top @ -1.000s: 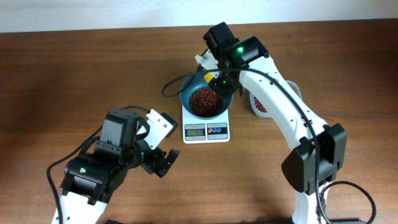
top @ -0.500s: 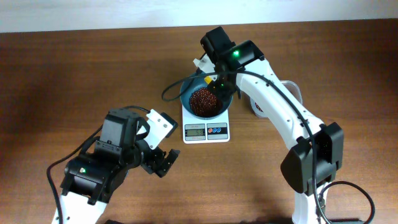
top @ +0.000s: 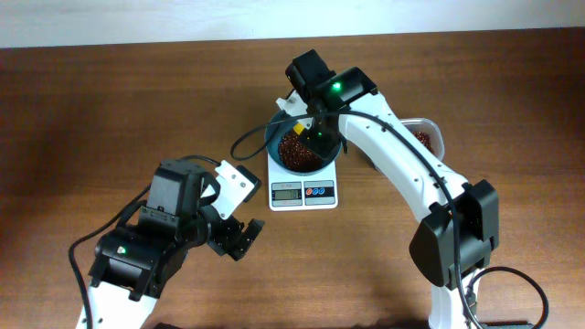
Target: Scoop item into bowl and weigh 50g on scale
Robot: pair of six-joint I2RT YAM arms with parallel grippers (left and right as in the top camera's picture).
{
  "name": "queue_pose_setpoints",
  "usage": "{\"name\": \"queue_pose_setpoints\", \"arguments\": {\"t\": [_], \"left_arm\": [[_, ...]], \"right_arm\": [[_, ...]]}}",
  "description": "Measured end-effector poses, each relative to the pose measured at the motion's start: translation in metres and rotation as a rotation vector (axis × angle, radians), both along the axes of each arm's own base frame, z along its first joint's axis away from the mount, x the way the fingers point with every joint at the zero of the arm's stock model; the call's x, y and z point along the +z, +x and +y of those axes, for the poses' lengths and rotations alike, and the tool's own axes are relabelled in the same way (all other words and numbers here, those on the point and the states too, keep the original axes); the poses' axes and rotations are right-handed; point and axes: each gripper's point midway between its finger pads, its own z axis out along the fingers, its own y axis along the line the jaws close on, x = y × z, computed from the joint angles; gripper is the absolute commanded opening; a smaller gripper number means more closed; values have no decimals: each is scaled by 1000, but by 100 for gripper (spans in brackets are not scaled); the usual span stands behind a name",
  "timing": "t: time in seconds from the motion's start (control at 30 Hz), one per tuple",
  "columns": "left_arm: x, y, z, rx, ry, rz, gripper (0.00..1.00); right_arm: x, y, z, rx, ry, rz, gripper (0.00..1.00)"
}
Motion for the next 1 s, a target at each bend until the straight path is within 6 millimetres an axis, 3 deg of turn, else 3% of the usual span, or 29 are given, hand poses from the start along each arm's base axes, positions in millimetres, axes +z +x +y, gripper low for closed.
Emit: {"name": "queue_pose_setpoints", "arguments": {"t": [0.7,1.0], "left_arm": [[0,0,0,0,0,0,99],[0,0,0,0,0,0,99]], "right_arm": [[-2,-21,22,11,151,122,4],[1,-19,7,-58,280,213,4]]}}
